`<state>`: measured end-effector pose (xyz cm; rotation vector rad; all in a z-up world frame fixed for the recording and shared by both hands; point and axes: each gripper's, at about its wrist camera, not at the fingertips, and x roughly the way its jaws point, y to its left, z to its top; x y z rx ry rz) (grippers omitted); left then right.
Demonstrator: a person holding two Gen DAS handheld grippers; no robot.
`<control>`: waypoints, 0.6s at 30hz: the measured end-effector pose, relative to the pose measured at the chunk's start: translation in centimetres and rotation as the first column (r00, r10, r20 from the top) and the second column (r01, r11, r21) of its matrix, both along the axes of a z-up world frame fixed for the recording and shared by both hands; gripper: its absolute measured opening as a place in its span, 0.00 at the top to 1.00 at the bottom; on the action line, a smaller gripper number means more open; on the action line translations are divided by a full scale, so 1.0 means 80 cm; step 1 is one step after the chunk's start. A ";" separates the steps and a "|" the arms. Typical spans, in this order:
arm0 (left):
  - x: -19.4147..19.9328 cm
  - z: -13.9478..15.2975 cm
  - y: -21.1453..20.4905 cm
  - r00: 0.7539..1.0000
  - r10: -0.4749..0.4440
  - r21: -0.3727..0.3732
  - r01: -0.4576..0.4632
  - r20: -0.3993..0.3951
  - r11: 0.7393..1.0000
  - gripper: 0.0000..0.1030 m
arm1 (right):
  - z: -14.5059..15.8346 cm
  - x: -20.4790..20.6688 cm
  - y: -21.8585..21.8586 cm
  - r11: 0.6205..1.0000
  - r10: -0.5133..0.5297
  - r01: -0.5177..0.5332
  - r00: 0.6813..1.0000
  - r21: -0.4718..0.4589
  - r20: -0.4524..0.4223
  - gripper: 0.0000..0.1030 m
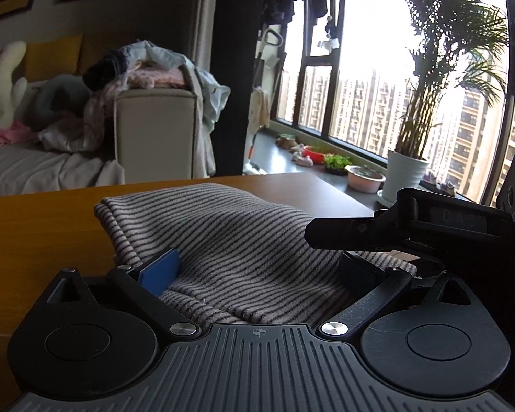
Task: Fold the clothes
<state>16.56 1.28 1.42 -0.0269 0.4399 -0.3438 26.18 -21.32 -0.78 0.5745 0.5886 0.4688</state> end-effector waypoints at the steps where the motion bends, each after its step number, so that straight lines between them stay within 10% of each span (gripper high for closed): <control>1: 0.000 0.000 -0.001 1.000 0.003 0.000 -0.003 0.001 1.000 0.00 | 0.000 0.000 0.000 1.000 0.001 -0.001 1.000 0.000 0.000 0.00; 18: -0.006 -0.001 0.013 1.000 -0.013 -0.059 0.013 0.006 0.998 0.00 | -0.001 0.000 0.003 1.000 0.017 -0.017 1.000 0.001 0.001 0.00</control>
